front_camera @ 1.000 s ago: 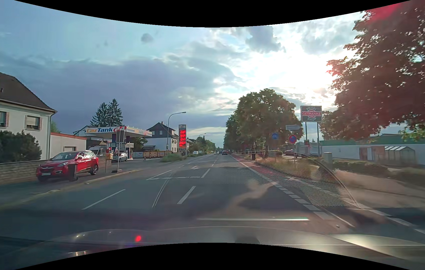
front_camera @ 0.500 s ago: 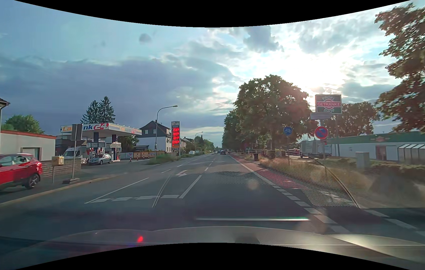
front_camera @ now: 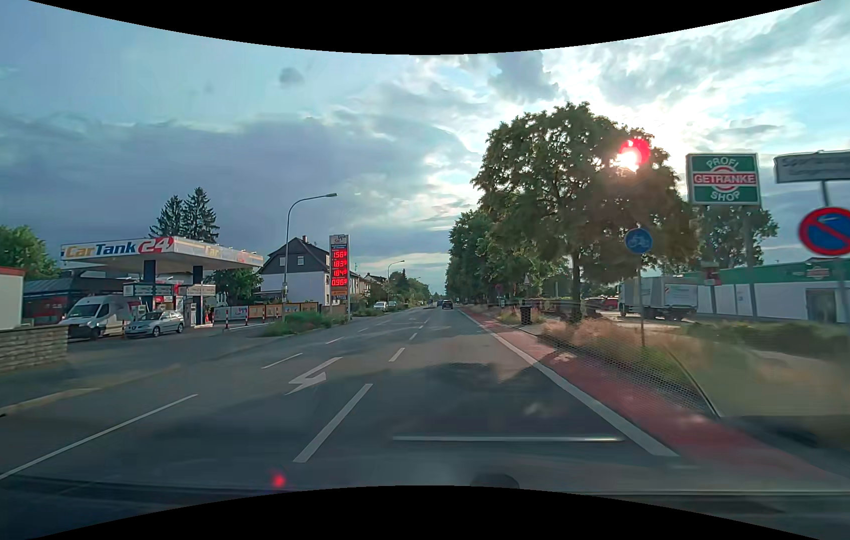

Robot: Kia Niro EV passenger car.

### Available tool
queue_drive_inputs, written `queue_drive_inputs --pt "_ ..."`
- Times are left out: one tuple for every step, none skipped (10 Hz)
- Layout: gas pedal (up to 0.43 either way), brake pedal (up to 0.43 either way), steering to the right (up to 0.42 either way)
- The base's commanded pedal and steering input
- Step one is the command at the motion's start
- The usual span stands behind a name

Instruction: Follow the waypoints while adhering to traffic rules and regulations

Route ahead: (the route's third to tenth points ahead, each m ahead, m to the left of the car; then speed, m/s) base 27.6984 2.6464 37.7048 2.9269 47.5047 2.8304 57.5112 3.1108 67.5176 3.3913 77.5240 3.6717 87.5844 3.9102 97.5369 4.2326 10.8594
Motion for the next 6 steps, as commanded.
queue_drive_inputs --pt "0.220 0.000 -0.012" --pt "0.220 0.000 -0.012" --pt "0.220 0.000 -0.012" --pt "0.220 0.000 -0.012" --pt "0.220 0.000 -0.012" --pt "0.220 0.000 -0.011"
